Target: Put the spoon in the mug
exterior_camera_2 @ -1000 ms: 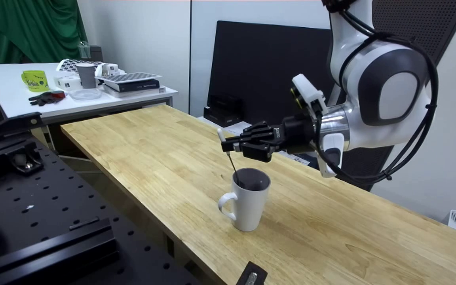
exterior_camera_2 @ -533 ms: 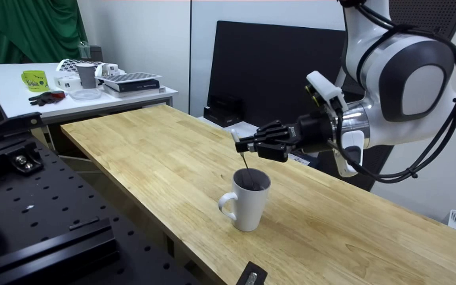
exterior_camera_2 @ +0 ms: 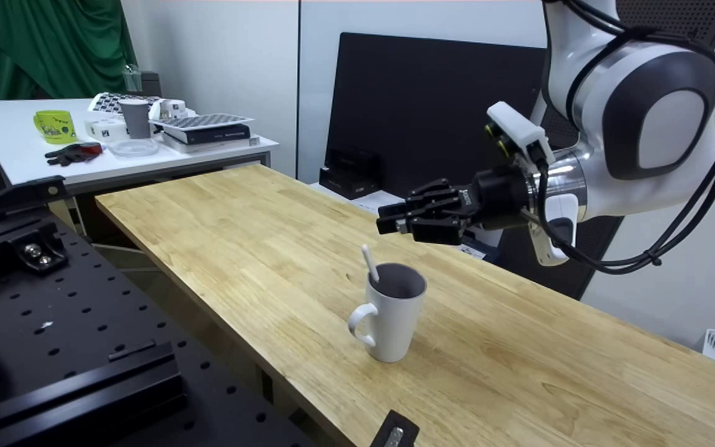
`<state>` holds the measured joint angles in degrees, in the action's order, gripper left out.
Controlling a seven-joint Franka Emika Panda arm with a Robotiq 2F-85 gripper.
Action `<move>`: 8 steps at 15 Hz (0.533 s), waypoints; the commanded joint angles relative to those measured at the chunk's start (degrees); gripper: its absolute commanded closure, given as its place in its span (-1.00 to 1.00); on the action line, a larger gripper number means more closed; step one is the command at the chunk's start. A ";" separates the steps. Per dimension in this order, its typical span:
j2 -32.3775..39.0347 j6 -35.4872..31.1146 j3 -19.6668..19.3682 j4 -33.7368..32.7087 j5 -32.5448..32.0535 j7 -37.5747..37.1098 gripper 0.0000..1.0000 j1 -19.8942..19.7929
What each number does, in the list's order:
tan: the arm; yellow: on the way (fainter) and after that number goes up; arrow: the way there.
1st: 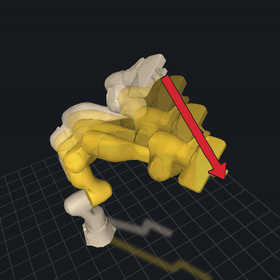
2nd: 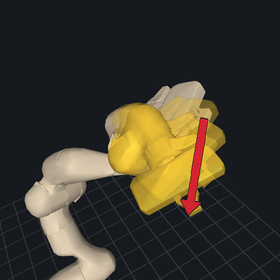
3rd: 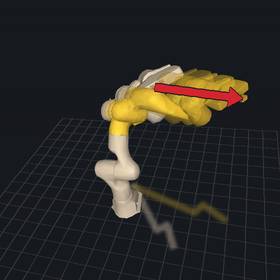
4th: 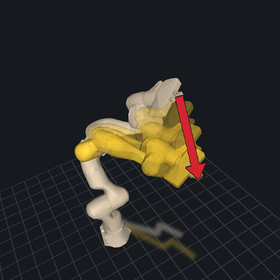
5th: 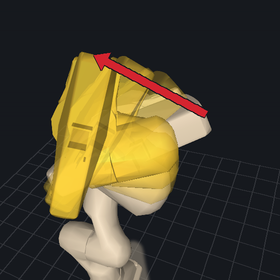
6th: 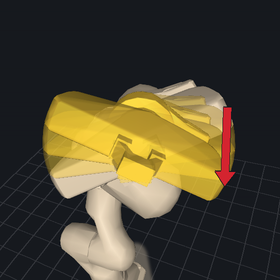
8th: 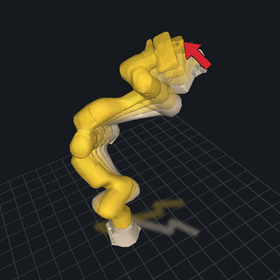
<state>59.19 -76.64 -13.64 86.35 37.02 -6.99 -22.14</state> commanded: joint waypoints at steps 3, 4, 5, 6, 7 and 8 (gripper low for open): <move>4.72 3.00 2.22 -7.56 -0.95 -1.30 -0.55 -1.38; 3.77 2.35 2.33 -7.20 -1.64 -0.75 -0.67 -0.48; 3.02 1.86 2.46 -7.07 -2.41 -0.38 -0.82 0.35; 2.06 0.78 2.53 -6.96 -3.83 0.13 -0.94 1.59; 0.25 -1.89 2.26 -5.83 -6.33 1.06 -0.99 3.84; -1.07 -3.74 2.55 -4.93 -7.70 0.94 -1.00 5.00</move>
<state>58.88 -77.57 -11.82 83.46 33.64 -6.24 -19.79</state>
